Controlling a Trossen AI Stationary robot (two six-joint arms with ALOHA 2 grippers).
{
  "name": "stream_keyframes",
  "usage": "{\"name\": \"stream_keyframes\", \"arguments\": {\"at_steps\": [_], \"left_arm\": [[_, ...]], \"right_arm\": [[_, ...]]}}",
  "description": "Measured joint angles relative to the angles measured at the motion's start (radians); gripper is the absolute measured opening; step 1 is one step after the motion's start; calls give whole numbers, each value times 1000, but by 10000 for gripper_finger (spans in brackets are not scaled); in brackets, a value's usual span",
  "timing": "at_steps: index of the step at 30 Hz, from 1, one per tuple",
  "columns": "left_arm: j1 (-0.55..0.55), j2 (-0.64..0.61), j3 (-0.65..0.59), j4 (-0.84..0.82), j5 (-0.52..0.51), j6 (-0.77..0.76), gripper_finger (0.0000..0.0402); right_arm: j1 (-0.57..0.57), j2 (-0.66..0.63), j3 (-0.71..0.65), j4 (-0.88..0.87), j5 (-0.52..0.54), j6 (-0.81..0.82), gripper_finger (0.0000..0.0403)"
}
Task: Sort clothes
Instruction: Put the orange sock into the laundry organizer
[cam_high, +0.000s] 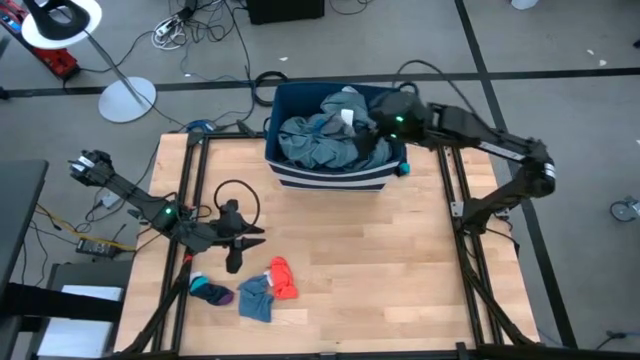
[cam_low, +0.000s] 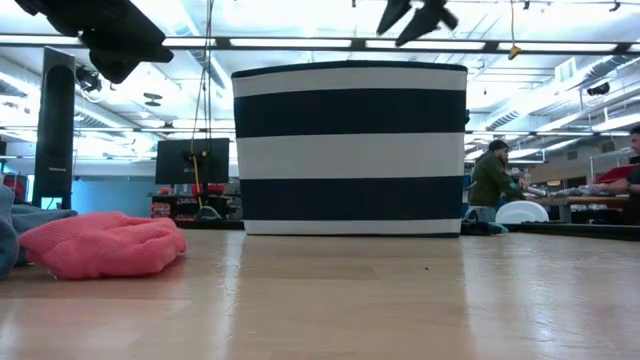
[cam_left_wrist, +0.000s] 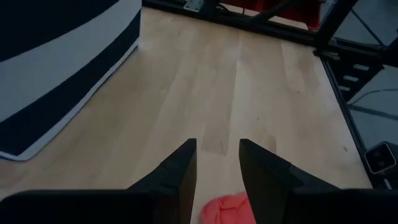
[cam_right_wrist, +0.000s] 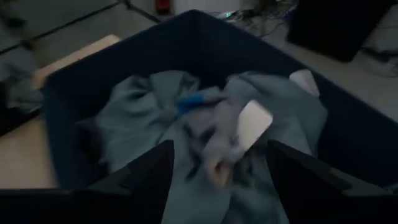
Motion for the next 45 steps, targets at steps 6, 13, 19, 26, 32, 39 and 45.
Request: {"name": "stream_keyframes", "arguments": {"at_steps": [6,13,19,26,32,39,45], "left_arm": [[0,0,0,-5,76,2,126],[0,5,33,-121,229,-75,126],[0,68,76,-195,265,-163,126],[0,210,118,-196,265,-178,126],[1,340,142,-188,259,-205,126],[1,465,143,-145,255,-281,126],[1,574,143,-35,292,-286,126]], "right_arm": [[133,-89,0,-152,-24,96,246],[336,-134,-103,-232,37,241,240],[517,-158,-320,-179,107,440,238],[710,-157,-578,63,167,669,233],[843,-157,-782,399,274,759,230],[944,-157,-960,703,354,734,228],[972,-157,-998,734,402,749,228]]}}
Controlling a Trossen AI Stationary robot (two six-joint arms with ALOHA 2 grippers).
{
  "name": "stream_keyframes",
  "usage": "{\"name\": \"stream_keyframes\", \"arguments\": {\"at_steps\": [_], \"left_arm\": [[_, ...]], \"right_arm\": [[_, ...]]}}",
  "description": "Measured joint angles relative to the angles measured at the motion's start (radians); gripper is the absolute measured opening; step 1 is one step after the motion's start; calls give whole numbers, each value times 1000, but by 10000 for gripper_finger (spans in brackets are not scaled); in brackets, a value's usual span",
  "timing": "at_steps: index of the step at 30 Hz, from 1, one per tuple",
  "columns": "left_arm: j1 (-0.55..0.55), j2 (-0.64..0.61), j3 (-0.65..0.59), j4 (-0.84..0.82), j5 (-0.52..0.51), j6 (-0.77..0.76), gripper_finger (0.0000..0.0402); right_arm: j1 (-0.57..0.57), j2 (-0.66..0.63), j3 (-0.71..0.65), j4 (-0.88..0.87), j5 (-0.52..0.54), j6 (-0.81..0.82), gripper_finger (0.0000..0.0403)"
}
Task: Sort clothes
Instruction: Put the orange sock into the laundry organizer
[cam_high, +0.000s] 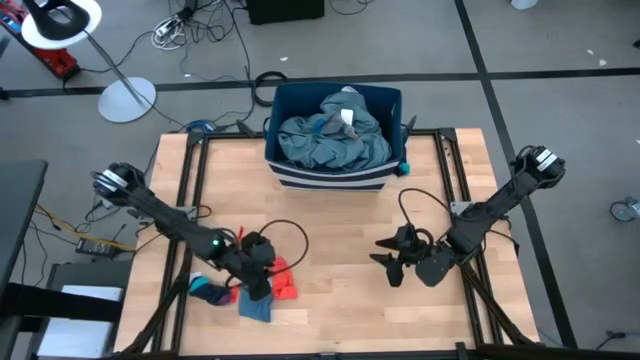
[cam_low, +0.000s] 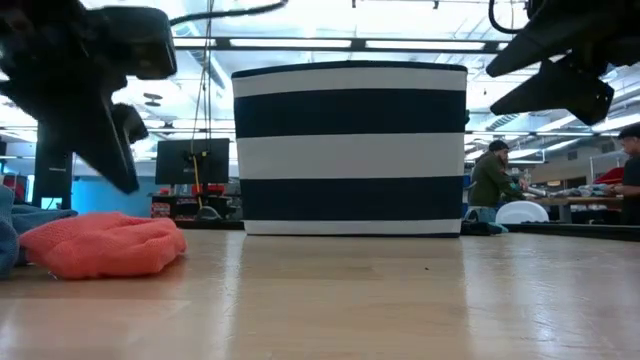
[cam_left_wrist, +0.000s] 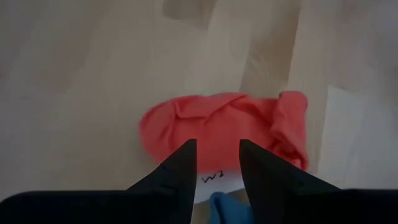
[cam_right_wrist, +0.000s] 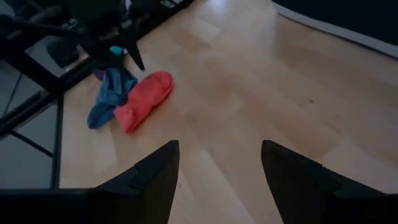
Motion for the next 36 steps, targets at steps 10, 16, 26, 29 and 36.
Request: {"name": "stream_keyframes", "arguments": {"at_steps": [10,16,26,29,36], "left_arm": [[13,190,0,155,29,23,126],[42,276,6,225,12,4,105],[54,265,29,264,-39,101,4],[65,264,92,196,-47,132,2],[86,263,296,-68,-86,220,1]], "right_arm": [[-4,0,0,115,2,-132,228],[-5,0,0,168,1,-201,228],[-5,0,0,154,1,-204,228],[-5,0,0,148,1,-204,228],[-5,0,0,131,0,-195,228]]}}
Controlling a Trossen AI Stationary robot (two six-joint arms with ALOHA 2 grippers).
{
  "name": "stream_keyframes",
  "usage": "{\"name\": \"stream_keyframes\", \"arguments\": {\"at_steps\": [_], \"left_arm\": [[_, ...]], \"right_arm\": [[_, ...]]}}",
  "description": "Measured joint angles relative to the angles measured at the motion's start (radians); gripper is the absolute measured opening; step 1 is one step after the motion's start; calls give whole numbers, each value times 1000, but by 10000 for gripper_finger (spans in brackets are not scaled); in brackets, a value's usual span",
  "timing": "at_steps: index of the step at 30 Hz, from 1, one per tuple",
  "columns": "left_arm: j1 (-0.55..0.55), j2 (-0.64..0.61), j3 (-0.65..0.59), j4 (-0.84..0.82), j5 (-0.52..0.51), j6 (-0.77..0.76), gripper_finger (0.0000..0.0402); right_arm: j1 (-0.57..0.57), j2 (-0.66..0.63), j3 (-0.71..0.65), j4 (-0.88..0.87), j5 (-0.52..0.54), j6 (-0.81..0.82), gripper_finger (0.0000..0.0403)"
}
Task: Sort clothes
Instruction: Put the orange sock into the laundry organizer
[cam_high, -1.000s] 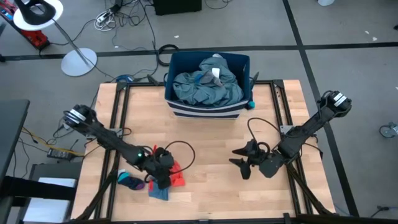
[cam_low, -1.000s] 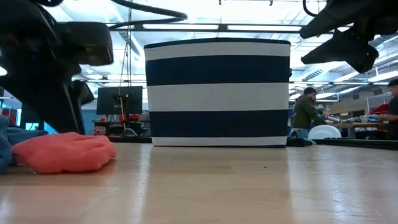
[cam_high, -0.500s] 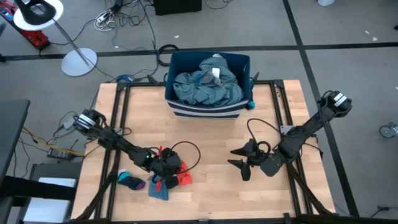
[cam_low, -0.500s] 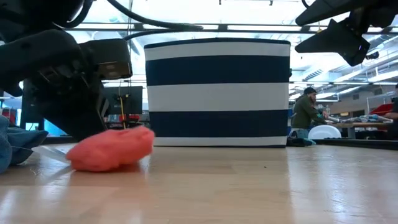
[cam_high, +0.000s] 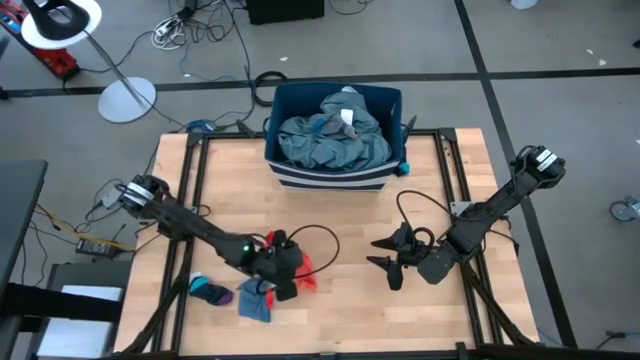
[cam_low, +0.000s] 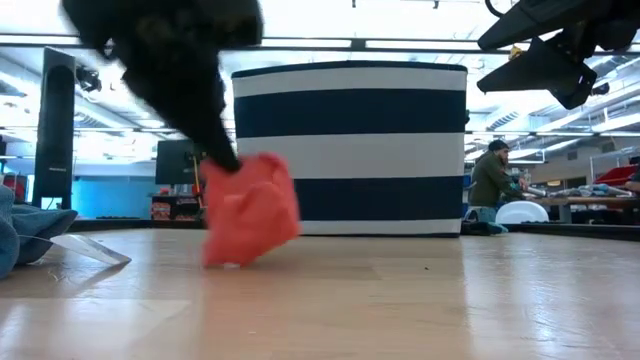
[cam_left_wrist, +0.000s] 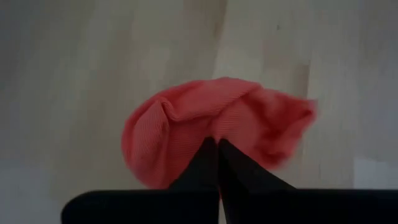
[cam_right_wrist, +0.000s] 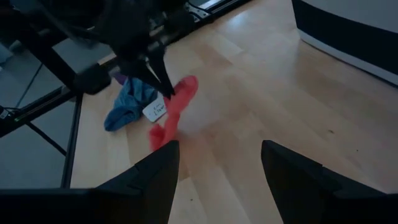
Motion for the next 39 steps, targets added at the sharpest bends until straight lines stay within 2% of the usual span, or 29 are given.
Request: {"name": "stream_keyframes", "arguments": {"at_steps": [9,21,27,29,32,36,39], "left_arm": [[71,-2,296,-283,-59,182,0],[311,-3,728,-498,-22,433,0],[453,-3,917,-575,-22,501,0],[509,-3,964,-591,-14,518,0],[603,-4,1001,-591,56,549,0],[728,-4,1007,-585,162,564,0],[806,-2,1001,-590,185,565,1]], "right_arm": [[0,0,0,0,0,0,228],[0,0,0,-23,0,-6,228],[0,0,0,-48,0,-8,228],[0,0,0,-57,0,-8,228],[0,0,0,-61,0,-9,228],[0,0,0,-65,0,-15,228],[0,0,0,-67,0,-24,228]]}}
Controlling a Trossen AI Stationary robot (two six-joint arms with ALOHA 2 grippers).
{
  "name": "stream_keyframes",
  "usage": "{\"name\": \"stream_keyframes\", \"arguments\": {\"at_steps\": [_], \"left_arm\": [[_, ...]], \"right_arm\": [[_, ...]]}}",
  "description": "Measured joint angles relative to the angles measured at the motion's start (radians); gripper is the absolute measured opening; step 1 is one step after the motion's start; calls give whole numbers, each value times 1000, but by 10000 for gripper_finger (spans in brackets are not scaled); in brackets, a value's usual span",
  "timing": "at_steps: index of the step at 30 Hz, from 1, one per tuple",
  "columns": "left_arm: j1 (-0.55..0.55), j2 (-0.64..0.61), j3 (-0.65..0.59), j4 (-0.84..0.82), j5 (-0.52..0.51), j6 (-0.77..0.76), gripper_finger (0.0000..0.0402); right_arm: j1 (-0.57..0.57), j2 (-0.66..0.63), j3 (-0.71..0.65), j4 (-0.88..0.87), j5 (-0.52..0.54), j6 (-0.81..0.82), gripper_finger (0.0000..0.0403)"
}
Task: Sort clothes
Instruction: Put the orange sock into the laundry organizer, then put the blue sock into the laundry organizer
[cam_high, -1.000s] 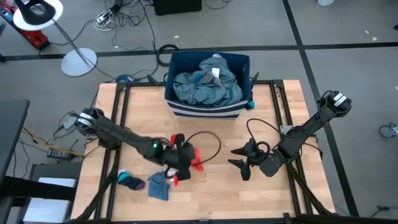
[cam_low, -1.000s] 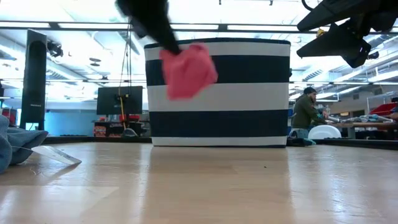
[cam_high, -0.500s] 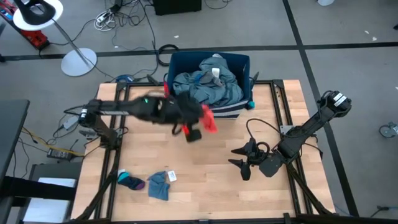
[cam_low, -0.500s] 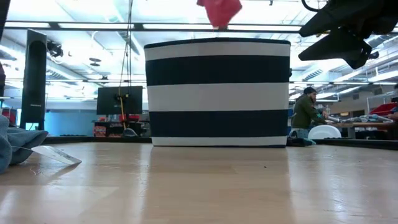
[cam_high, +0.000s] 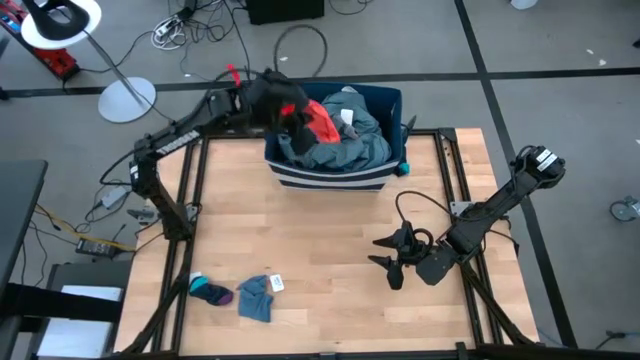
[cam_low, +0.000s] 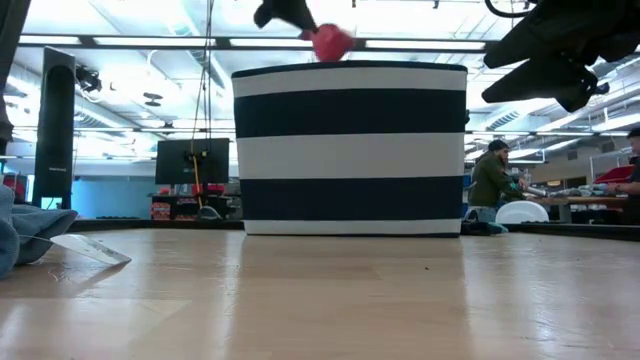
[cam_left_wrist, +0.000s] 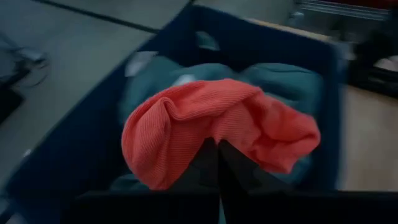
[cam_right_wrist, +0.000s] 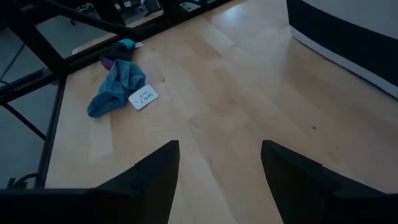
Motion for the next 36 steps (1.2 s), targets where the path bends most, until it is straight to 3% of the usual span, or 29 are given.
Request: {"name": "stream_keyframes", "arguments": {"at_steps": [10,22,29,36], "left_arm": [[146,2,0,34,0,3,31],[182,2,0,21,-42,10,145],[120,2,0,-41,5,4,147],[-14,1,-20,-147,0,0,147]], "right_arm": [[0,0,0,-25,1,-11,228],[-1,0,-48,-24,11,51,228],[-3,0,-52,-20,23,54,228],[-3,0,-52,-20,22,55,228]]}}
